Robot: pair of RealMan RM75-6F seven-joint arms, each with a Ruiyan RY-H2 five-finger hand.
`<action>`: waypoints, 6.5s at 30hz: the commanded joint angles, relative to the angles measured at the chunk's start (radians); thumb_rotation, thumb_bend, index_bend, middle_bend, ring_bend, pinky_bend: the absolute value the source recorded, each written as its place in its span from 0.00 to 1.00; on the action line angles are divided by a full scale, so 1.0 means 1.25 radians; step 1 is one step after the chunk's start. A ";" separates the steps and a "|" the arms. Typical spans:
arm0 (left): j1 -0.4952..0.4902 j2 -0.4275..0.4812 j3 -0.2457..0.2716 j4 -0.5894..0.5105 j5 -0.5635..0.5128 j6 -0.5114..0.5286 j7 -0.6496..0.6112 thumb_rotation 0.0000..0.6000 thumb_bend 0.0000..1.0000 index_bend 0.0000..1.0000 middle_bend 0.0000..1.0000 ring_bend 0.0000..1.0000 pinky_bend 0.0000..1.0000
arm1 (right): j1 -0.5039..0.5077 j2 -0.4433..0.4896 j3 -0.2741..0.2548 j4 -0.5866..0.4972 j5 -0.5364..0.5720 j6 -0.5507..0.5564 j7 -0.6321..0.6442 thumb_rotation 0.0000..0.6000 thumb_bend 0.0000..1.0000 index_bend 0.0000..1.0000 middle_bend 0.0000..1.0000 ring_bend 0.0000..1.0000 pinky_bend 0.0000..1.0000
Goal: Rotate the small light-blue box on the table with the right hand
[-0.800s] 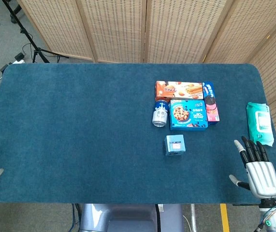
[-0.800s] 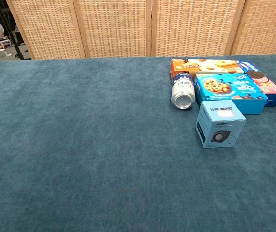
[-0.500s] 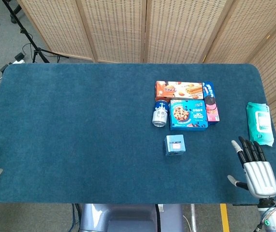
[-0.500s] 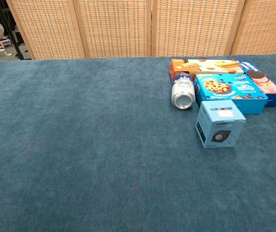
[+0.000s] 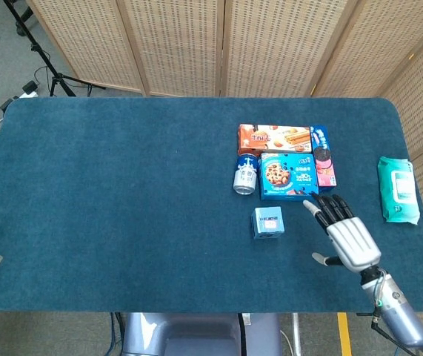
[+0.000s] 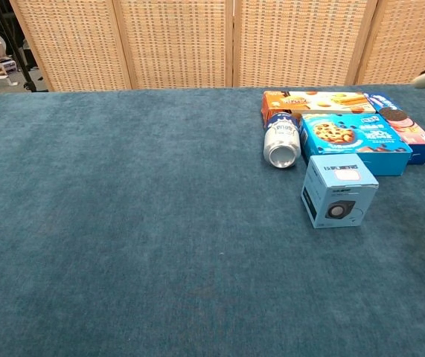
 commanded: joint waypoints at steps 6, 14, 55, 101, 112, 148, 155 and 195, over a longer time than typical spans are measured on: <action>-0.007 0.000 -0.006 0.003 -0.019 -0.018 0.002 1.00 0.00 0.00 0.00 0.00 0.00 | 0.138 -0.057 0.064 -0.057 0.214 -0.179 -0.209 1.00 0.00 0.00 0.00 0.00 0.04; -0.008 0.007 -0.008 0.008 -0.020 -0.022 -0.021 1.00 0.00 0.00 0.00 0.00 0.00 | 0.240 -0.125 0.068 -0.073 0.460 -0.209 -0.437 1.00 0.00 0.00 0.04 0.00 0.08; -0.013 0.013 -0.010 0.014 -0.024 -0.038 -0.037 1.00 0.00 0.00 0.00 0.00 0.00 | 0.339 -0.235 -0.002 0.018 0.484 -0.084 -0.413 1.00 0.27 0.38 0.45 0.43 0.34; -0.011 -0.004 -0.001 -0.009 -0.008 -0.024 0.024 1.00 0.00 0.00 0.00 0.00 0.00 | 0.120 -0.202 -0.171 0.455 -0.120 0.026 0.686 1.00 0.31 0.01 0.00 0.00 0.08; -0.009 -0.002 0.001 -0.009 0.000 -0.019 0.017 1.00 0.00 0.00 0.00 0.00 0.00 | 0.148 -0.109 -0.131 0.352 -0.140 0.029 0.396 1.00 0.00 0.00 0.00 0.00 0.04; -0.014 0.001 -0.007 0.004 -0.022 -0.035 0.000 1.00 0.00 0.00 0.00 0.00 0.00 | 0.358 -0.080 -0.064 0.066 0.360 -0.324 -0.351 1.00 0.03 0.00 0.03 0.00 0.04; -0.016 0.002 -0.009 0.005 -0.027 -0.039 0.000 1.00 0.00 0.00 0.00 0.00 0.00 | 0.364 -0.095 -0.074 0.077 0.371 -0.316 -0.368 1.00 0.05 0.08 0.13 0.06 0.16; -0.013 -0.003 0.005 -0.006 0.001 -0.030 0.019 1.00 0.00 0.00 0.00 0.00 0.00 | 0.173 -0.052 -0.087 0.184 -0.037 0.032 0.613 1.00 0.45 0.39 0.40 0.29 0.41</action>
